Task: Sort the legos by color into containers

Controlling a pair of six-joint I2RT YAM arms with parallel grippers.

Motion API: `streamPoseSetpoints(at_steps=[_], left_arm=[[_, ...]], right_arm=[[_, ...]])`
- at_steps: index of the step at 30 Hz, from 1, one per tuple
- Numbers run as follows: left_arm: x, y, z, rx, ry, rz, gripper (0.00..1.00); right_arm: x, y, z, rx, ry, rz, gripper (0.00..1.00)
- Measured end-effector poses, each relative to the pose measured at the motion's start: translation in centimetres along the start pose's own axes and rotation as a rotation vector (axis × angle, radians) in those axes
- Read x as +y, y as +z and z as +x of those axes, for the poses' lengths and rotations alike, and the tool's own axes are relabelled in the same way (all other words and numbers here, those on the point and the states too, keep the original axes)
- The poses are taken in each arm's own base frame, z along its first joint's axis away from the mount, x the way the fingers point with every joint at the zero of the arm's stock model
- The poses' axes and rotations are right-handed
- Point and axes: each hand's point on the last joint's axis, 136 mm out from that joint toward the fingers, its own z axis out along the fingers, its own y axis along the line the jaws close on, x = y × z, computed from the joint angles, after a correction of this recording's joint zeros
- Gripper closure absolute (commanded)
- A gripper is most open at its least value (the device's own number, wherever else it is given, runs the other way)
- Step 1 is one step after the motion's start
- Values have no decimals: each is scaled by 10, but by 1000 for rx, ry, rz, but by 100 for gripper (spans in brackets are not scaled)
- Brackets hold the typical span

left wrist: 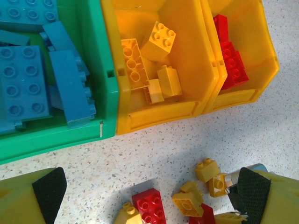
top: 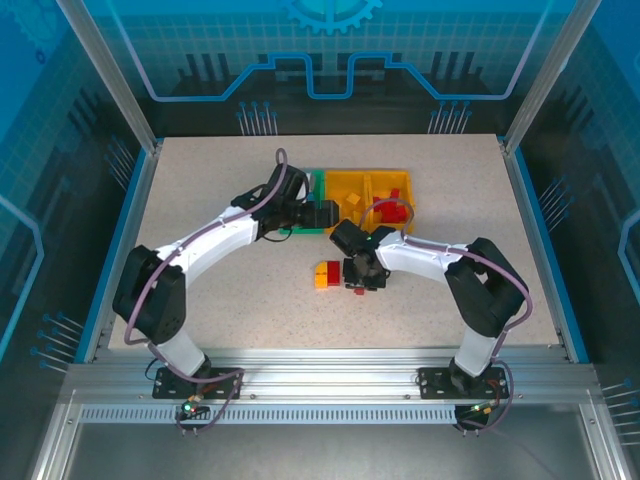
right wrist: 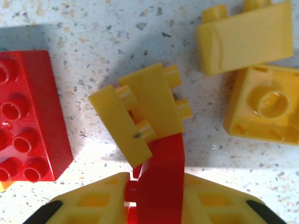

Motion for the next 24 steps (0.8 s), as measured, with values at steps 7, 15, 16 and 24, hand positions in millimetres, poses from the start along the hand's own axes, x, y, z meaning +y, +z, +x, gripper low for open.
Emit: streamPoseSetpoints(at_steps=[7, 15, 16, 24], left_arm=[[17, 1, 20, 28, -12, -40, 1], [27, 2, 30, 41, -15, -69, 1], [26, 1, 30, 39, -15, -68, 1], [30, 2, 48, 73, -10, -77, 1]], right_arm=[[9, -43, -19, -46, -19, -114, 78], [-39, -120, -122, -238, 171, -326, 78], [-45, -125, -133, -257, 185, -332, 78], [-49, -117, -218, -295, 178, -305, 78]])
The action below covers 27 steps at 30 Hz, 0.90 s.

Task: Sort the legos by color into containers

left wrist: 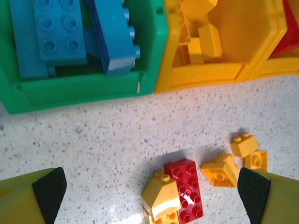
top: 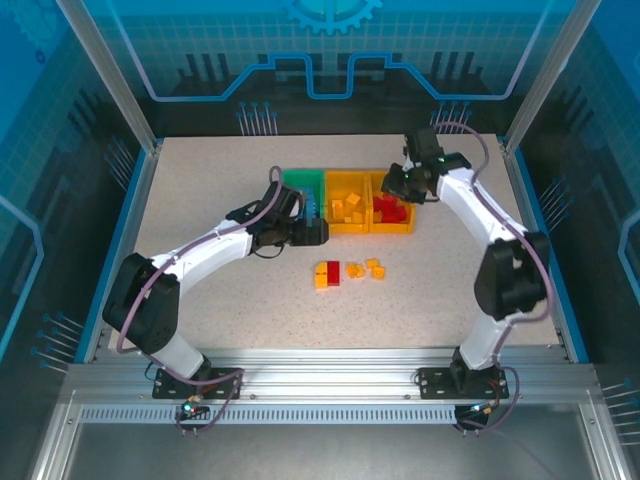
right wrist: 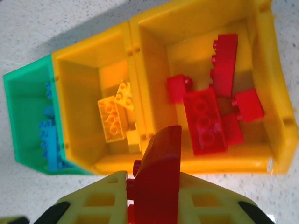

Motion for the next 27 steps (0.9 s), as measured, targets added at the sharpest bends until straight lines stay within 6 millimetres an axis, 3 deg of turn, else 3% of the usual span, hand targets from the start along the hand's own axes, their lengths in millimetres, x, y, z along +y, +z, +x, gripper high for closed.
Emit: streamPoseSetpoints(at_steps=[6, 10, 13, 14, 16, 17, 23, 27], left_arm=[[-19, 4, 37, 87, 59, 5, 1], [-31, 9, 56, 132, 83, 10, 1], [-33, 18, 72, 186, 103, -12, 1], [-34, 21, 75, 199, 111, -23, 1], [-38, 24, 81, 215, 129, -33, 1], [-40, 24, 83, 218, 137, -35, 1], [-44, 24, 85, 216, 146, -51, 1], [-36, 25, 85, 211, 138, -95, 1]], right_arm=[[-14, 46, -15, 51, -5, 92, 77], [-26, 56, -17, 71, 6, 142, 74], [-28, 56, -21, 67, 2, 158, 67], [-27, 55, -21, 66, 0, 159, 60], [-28, 55, -21, 68, -3, 161, 36], [-28, 55, -20, 71, -6, 161, 33], [-33, 51, -9, 88, -13, 167, 21], [-33, 32, 5, 83, -30, 156, 20]])
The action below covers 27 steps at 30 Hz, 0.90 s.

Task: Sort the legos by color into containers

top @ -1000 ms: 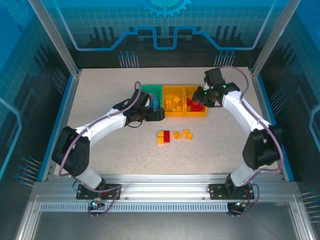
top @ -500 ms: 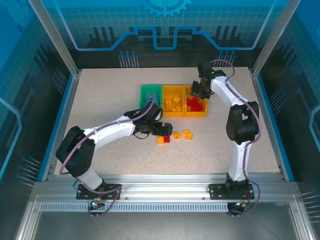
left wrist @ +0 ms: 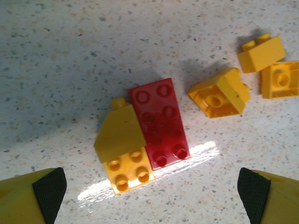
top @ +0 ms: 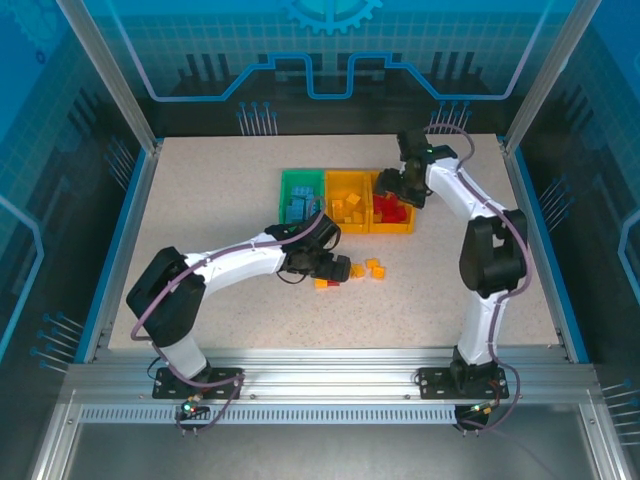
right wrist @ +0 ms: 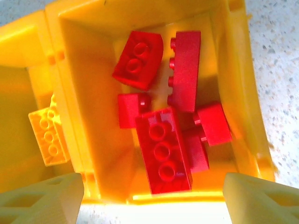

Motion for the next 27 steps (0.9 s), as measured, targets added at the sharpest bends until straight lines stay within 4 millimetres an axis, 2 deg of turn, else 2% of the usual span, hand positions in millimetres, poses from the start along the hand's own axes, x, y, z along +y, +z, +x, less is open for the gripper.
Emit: streamPoseSetpoints(at_steps=[3, 6, 10, 15, 18, 23, 27], left_arm=[[3, 0, -2, -12, -1, -22, 1], [7, 2, -5, -18, -5, -41, 1], [15, 5, -8, -17, -37, -61, 1], [38, 7, -8, -14, -97, -90, 1], [53, 4, -3, -11, -135, -105, 1], [75, -5, 2, -27, -193, -120, 1], [100, -9, 15, -21, -254, -151, 1]], right_arm=[[4, -22, 14, -36, -21, -29, 21], [9, -43, 41, -60, -52, -61, 23], [16, -49, 83, -54, -103, -75, 25], [35, -32, 142, 9, -222, -52, 29], [51, -21, 167, 41, -301, -44, 35], [57, 5, 191, 95, -361, 1, 39], [54, 26, 198, 131, -392, 62, 46]])
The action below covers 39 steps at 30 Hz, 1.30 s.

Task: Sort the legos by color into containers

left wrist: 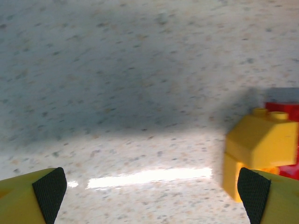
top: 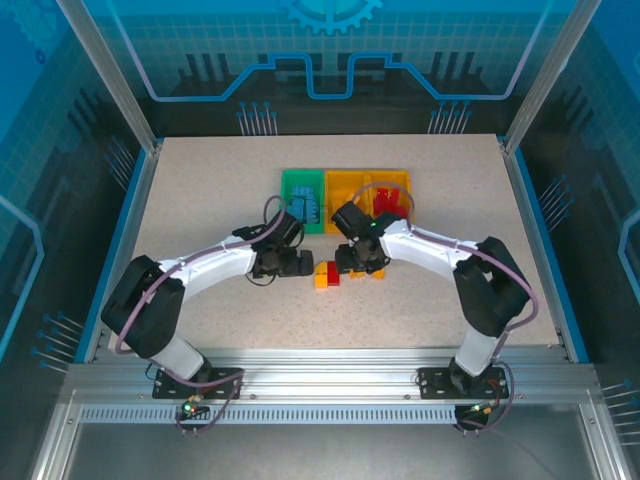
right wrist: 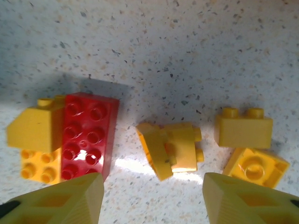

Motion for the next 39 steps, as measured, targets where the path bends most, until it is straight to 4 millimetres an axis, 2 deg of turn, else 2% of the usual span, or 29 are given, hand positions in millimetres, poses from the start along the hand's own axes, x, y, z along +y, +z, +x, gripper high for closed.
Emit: streamPoseSetpoints(at_steps=[3, 7, 15, 21, 25, 31, 39], left_arm=[[14, -1, 5, 3, -26, -14, 1], [24, -5, 8, -5, -49, -16, 1], [26, -7, 5, -17, -68, -14, 1], [26, -7, 3, -22, -70, -11, 1], [26, -7, 3, -22, -71, -11, 1], [26, -7, 3, -22, -72, -12, 1], [27, -7, 2, -23, -74, -13, 1]], right_arm=[[1, 8, -4, 10, -13, 24, 49], [2, 13, -7, 17, -32, 32, 59], [-1, 27, -1, 59, -56, 58, 73], [-1, 27, -1, 63, -66, 61, 83], [0, 26, -2, 60, -67, 59, 86], [3, 17, -8, 42, -64, 46, 89], [2, -17, -47, -46, 14, -57, 90]])
